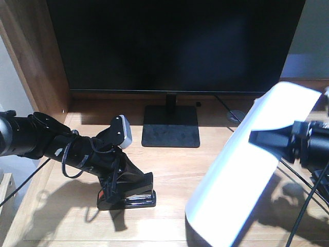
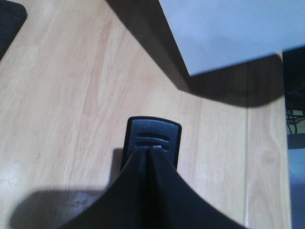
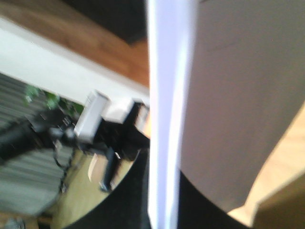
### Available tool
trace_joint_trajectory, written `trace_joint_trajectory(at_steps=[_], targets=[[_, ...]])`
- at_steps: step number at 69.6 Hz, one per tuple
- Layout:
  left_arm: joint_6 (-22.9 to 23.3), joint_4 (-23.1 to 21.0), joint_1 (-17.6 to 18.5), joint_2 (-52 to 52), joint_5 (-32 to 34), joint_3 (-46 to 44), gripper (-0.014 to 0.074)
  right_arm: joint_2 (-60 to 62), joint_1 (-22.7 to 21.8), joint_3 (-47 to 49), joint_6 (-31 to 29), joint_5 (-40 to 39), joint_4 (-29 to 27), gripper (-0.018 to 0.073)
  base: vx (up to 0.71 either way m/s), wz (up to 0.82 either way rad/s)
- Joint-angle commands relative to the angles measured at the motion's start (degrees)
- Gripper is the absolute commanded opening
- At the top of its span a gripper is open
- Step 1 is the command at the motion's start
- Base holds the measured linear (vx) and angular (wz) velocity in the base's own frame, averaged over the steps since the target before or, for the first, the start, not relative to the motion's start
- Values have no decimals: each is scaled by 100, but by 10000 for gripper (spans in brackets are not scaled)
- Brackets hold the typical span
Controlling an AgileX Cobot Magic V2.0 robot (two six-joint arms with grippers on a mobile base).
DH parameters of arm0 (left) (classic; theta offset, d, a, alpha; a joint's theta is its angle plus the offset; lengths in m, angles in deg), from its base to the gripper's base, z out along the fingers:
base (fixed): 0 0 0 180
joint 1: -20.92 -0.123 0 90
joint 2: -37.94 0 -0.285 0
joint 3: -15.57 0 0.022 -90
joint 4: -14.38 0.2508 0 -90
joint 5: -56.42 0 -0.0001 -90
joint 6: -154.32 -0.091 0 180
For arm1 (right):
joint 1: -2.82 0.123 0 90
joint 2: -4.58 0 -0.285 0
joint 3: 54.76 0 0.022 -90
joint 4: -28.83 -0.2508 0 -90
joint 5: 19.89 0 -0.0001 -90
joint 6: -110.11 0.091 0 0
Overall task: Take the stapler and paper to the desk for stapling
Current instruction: 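Swing the white paper with the right gripper down onto the desk beside the stapler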
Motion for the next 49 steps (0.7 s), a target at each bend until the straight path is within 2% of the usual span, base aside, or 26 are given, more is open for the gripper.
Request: trace_joint_trajectory(at_steps=[1, 9, 19, 35, 42, 49], targets=[[41, -248, 24, -238, -148, -143, -6, 33, -31, 166, 59, -971, 56, -3, 0, 0], [41, -248, 24, -238, -148, -143, -6, -110, 247, 166, 59, -971, 166, -3, 0, 0], [41, -248, 24, -238, -148, -143, -6, -432, 947, 166, -30, -971, 155, -3, 0, 0], [41, -248, 24, -238, -148, -143, -6, -903, 1948, 166, -353, -971, -262, -3, 0, 0], [41, -248, 24, -238, -148, -143, -6, -1026, 2176, 166, -483, -971, -318, -3, 0, 0], [41, -248, 24, -238, -148, -143, -6, -1145, 2177, 166, -522, -948, -236, -3, 0, 0]])
